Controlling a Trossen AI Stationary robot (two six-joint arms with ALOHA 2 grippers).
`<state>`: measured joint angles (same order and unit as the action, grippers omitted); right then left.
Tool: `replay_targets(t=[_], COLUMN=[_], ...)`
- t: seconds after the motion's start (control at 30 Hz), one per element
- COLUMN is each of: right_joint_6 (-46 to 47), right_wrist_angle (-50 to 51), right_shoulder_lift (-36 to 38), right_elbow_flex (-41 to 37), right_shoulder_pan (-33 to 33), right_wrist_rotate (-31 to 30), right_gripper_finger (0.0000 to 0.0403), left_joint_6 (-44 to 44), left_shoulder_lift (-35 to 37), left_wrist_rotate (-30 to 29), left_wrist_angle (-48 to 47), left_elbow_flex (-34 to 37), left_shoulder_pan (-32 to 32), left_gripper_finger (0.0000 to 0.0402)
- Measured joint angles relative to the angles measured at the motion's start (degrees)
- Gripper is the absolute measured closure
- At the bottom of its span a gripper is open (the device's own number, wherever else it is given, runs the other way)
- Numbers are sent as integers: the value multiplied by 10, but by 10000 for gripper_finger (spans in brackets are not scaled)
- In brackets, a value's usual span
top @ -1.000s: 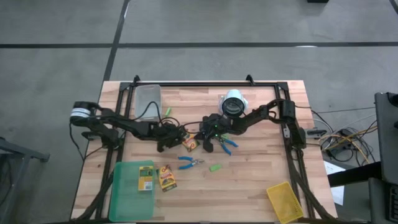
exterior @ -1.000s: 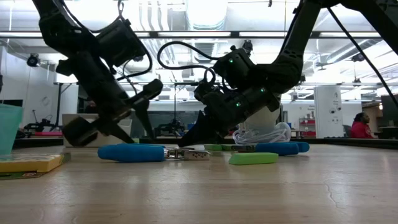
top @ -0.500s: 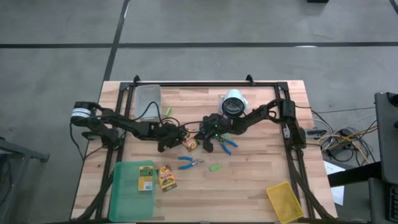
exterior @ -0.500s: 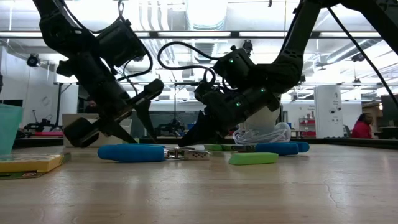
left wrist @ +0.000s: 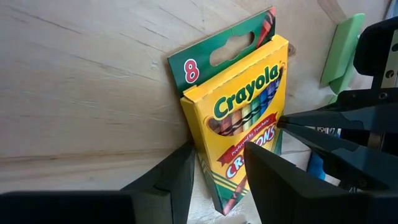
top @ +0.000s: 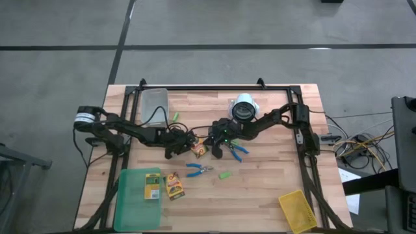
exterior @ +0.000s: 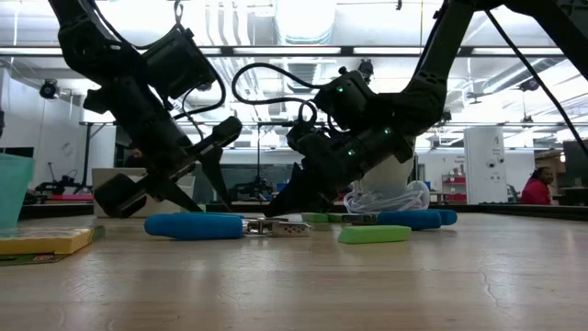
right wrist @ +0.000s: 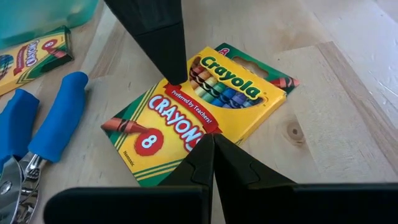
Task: Pick & Place School Supplies
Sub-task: Put the yellow crayon box into the green bin
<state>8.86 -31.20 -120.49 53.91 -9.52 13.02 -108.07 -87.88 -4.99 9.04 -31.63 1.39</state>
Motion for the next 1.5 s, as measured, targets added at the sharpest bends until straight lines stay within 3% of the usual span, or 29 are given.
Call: replay_targets(t=[1.5], right_joint_6=[17], right_wrist_angle=[3], right_shoulder_lift=[0], right_elbow_flex=[-1], right_shoulder_pan=[0], right_wrist_rotate=[-19], right_gripper_finger=[394], left_joint_6=[0], left_shoulder_lift=[9], left_wrist_rotate=[35], left_wrist_angle=[-9], left_elbow_flex=[1], left_shoulder_pan=[-1], left_gripper_finger=[254])
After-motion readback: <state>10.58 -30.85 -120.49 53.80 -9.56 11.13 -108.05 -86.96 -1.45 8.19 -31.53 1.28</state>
